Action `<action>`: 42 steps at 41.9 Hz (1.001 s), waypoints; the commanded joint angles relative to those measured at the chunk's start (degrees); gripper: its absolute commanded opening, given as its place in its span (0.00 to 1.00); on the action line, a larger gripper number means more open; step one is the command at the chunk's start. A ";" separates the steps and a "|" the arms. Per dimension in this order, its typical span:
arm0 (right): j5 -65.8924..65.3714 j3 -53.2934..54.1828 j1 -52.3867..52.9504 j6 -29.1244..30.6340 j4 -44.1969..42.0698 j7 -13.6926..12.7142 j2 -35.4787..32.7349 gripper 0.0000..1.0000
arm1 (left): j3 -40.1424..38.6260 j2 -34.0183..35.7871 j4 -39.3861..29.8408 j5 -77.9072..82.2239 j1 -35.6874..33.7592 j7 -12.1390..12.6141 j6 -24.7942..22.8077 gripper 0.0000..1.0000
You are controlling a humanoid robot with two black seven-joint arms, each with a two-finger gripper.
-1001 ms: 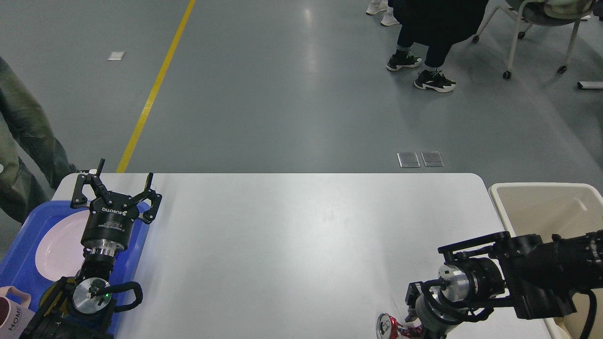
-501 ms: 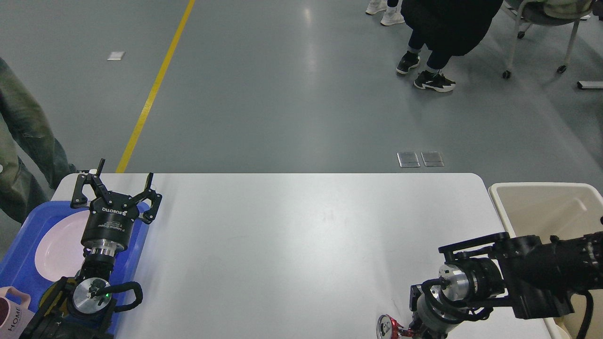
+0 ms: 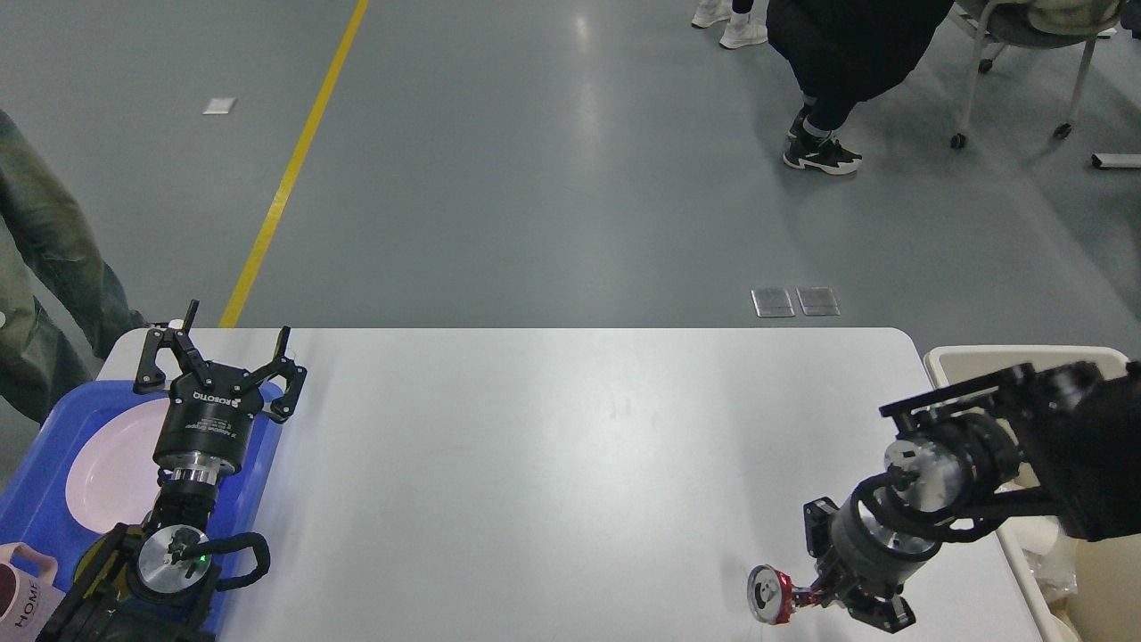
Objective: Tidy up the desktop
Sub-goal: 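Lower the right gripper onto the red can and grasp it, then lift the red can and carry it into the white bin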
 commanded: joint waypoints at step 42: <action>-28.47 -24.43 53.24 46.63 11.58 5.93 -3.90 0.00 | 0.00 0.00 0.00 0.00 0.00 0.00 0.00 0.97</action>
